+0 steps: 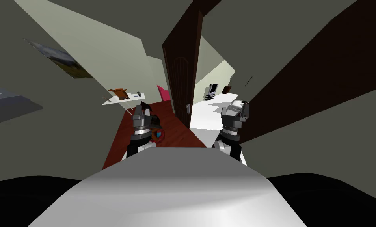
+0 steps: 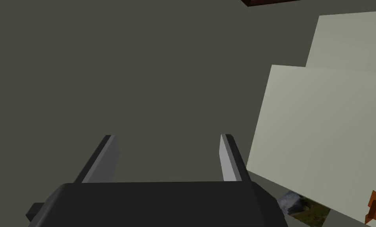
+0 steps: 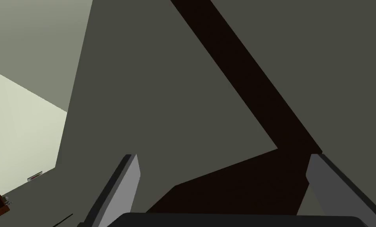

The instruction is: Push the door open

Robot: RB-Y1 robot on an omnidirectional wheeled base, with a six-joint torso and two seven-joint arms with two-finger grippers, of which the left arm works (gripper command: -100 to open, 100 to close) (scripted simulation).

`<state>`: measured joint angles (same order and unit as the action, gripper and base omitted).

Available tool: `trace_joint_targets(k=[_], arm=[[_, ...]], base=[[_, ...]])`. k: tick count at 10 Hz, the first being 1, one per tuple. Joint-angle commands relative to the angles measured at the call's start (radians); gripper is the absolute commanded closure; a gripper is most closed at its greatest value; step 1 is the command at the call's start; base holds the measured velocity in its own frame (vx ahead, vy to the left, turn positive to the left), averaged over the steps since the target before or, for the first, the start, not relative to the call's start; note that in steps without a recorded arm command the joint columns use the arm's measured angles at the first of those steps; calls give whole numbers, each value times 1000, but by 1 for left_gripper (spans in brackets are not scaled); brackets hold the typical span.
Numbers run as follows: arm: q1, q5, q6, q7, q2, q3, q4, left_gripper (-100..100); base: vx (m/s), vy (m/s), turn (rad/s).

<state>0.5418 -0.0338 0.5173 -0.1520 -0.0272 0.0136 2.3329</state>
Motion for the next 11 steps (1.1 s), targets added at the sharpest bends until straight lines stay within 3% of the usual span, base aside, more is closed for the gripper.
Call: trace_joint_targets(k=[1, 5, 11], arm=[[-20, -3, -5, 18, -18, -17, -39, -100], [-58, -10, -14, 50, -49, -47, -110, -100], [-140, -23, -35, 121, -117, -113, -267, -100]], base=[[108, 54, -114], [116, 35, -107], [90, 49, -125]])
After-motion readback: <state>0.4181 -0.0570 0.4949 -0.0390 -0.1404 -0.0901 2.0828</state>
